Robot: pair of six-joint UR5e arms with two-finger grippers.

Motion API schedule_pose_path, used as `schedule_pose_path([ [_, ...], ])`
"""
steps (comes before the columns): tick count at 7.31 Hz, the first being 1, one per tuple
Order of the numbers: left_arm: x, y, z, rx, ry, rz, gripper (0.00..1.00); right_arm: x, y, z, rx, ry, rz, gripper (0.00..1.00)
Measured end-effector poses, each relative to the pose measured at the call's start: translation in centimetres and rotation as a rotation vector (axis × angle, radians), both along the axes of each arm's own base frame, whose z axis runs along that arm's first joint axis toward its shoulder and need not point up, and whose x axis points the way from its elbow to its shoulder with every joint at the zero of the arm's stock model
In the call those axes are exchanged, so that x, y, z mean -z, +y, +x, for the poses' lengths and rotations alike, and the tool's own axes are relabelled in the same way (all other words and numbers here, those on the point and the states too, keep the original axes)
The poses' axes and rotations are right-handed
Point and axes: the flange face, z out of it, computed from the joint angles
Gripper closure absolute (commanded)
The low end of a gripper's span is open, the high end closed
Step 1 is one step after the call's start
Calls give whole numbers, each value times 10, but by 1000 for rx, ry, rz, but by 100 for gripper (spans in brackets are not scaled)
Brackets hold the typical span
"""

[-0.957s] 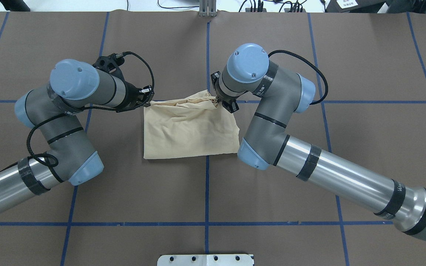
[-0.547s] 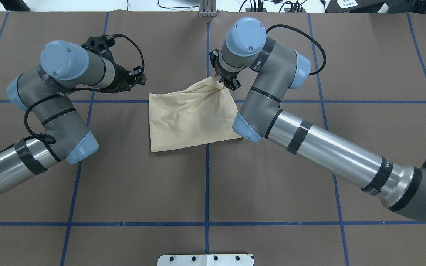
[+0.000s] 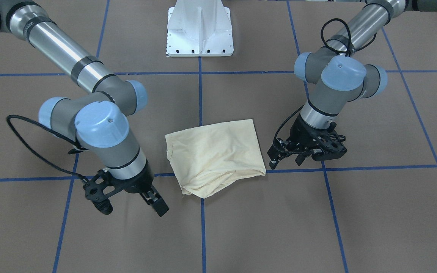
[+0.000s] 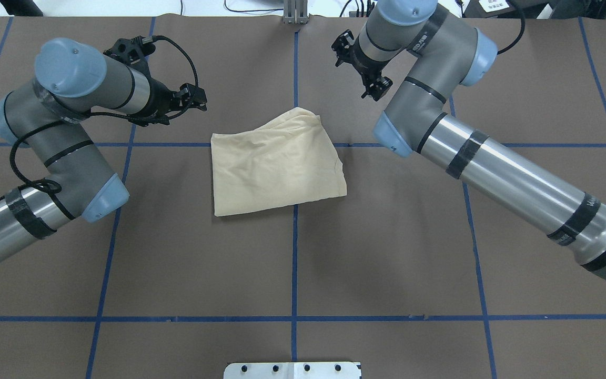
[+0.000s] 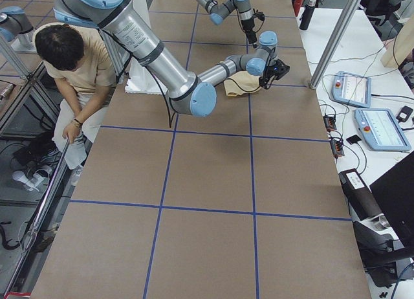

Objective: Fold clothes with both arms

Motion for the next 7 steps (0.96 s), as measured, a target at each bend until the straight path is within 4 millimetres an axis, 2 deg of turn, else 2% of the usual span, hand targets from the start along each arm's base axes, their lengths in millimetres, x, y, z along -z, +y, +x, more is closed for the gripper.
schedule_pose_path([
  [1,-8,10,-22,-46,-14,58,1,-32,-4,33,51,27,43,0],
  [3,-30,28,-69,-98,-62,165,1,-103,-6,124,198,58,146,0],
  [4,-47,36,-105,-142,-87,219,1,-144,-1,182,282,68,221,0],
  [5,-73,39,-153,-212,-117,284,1,-184,6,241,360,85,306,0],
  [6,-104,41,-203,-272,-165,364,1,-224,17,293,422,109,379,0],
  [7,-135,46,-248,-318,-228,443,1,-264,31,335,479,142,440,0],
])
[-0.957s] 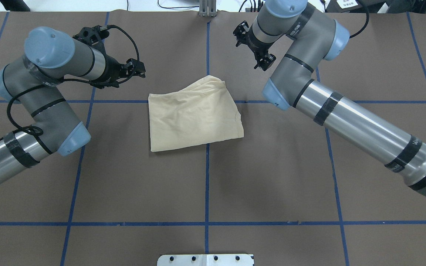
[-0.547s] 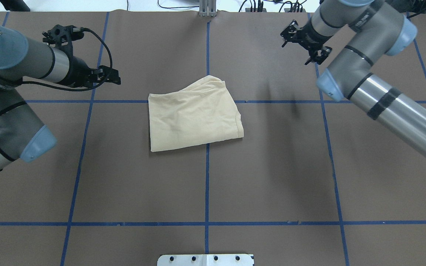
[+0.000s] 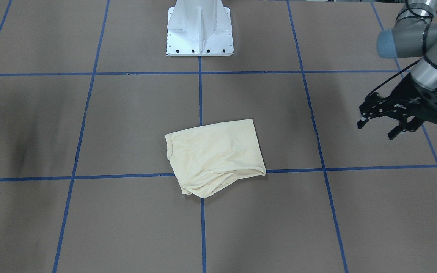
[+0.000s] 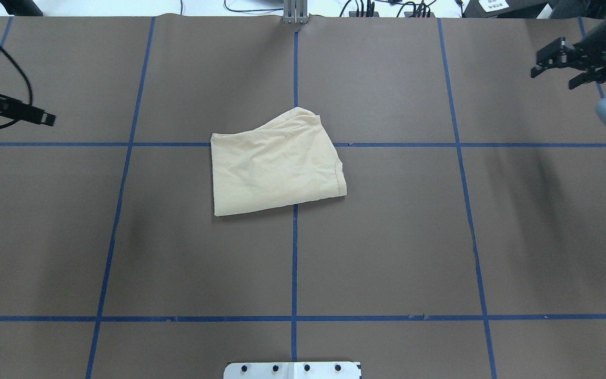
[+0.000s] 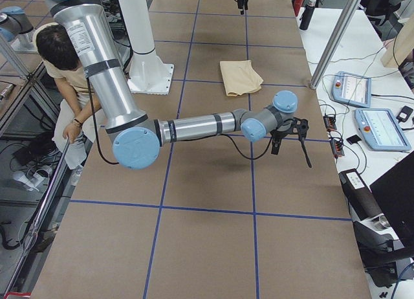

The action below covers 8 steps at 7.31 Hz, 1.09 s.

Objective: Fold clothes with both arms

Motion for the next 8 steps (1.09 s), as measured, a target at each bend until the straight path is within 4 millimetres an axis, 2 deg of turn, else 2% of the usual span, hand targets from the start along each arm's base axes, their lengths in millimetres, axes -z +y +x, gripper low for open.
schedule_pose_path([
  [1,-27,7,-39,-26,-59,70,1,-41,18,34,70,42,63,0],
  [2,-51,17,-73,-43,-106,117,1,-73,31,66,154,88,111,0],
  [3,-66,28,-101,-54,-112,126,1,-91,38,95,222,118,123,0],
  [4,-72,40,-129,-47,-85,112,1,-96,42,113,259,128,119,0],
  [6,-65,76,-180,28,-64,85,1,-93,54,127,274,130,131,0],
  [8,-45,90,-192,63,-84,53,1,-99,76,131,272,133,131,0],
])
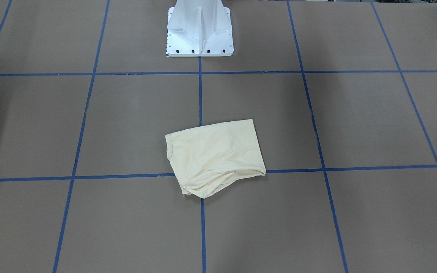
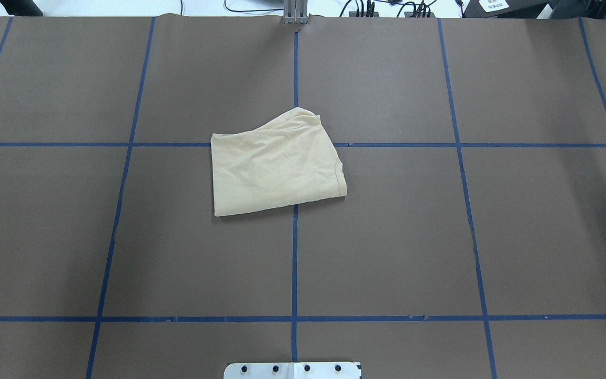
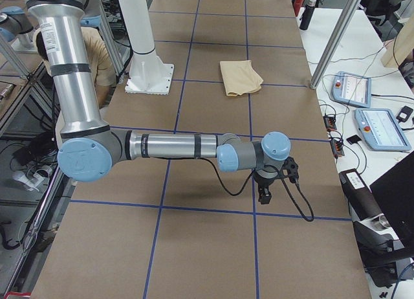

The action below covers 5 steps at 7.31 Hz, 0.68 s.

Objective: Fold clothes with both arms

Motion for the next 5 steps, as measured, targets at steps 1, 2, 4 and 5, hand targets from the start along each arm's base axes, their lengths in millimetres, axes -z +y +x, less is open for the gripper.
schedule_pose_path([
  [1,8,1,1,2,-4,-11,0,-3,12,2,1,3,3,0],
  [2,12,0,2,0,-7,-13,0,-3,19,3,1,4,10,0],
  [4,20,-1,4,-5,-5,-5,1,0,25,3,-3,0,14,0],
  [5,18,-2,5,-7,-6,-8,1,-2,28,4,-6,-1,10,0],
])
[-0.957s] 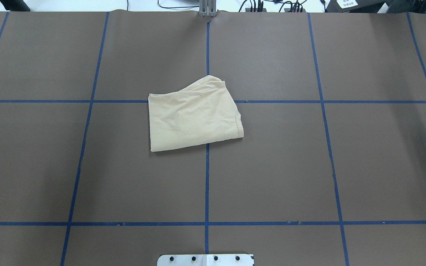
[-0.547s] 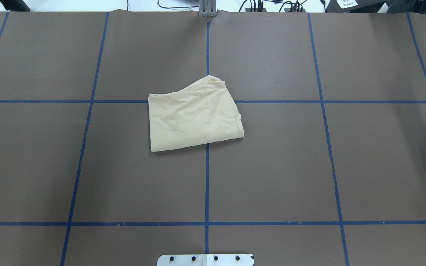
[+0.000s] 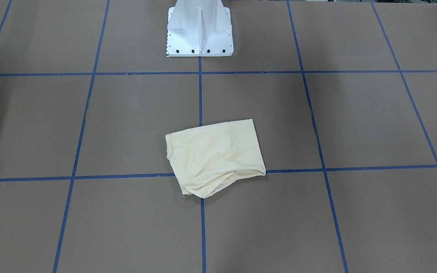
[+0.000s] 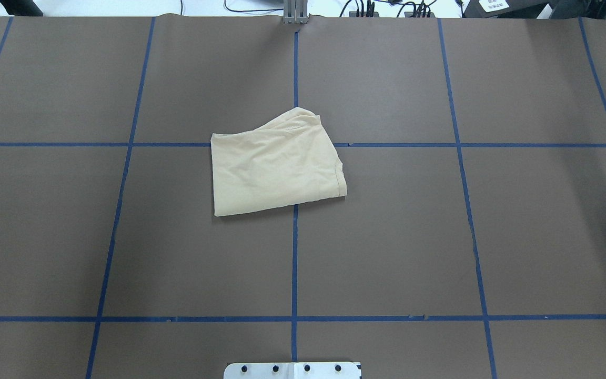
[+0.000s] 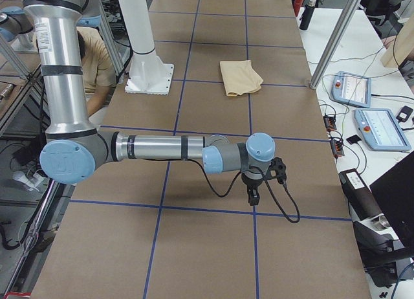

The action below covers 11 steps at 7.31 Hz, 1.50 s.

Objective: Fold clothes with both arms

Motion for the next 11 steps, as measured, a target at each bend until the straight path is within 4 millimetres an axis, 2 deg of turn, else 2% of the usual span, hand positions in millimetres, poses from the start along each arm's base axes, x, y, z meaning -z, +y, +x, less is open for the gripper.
schedule_pose_path([
  [3,-5,2,2,-7,-5,-11,1,-4,17,5,-8,-3,-8,0],
  [5,-6,3,10,-32,-22,3,0,-2,26,23,-39,-26,-9,0],
  [7,-23,2,19,-93,-80,40,0,1,33,37,-64,-62,-14,0],
  [8,-35,2,19,-108,-93,30,0,-6,42,36,-61,-65,-29,0],
  [10,-45,2,20,-118,-94,1,0,-21,55,3,10,-59,-60,0],
  [11,-43,-2,20,-118,-93,-14,1,-26,59,-10,39,-56,-69,0],
])
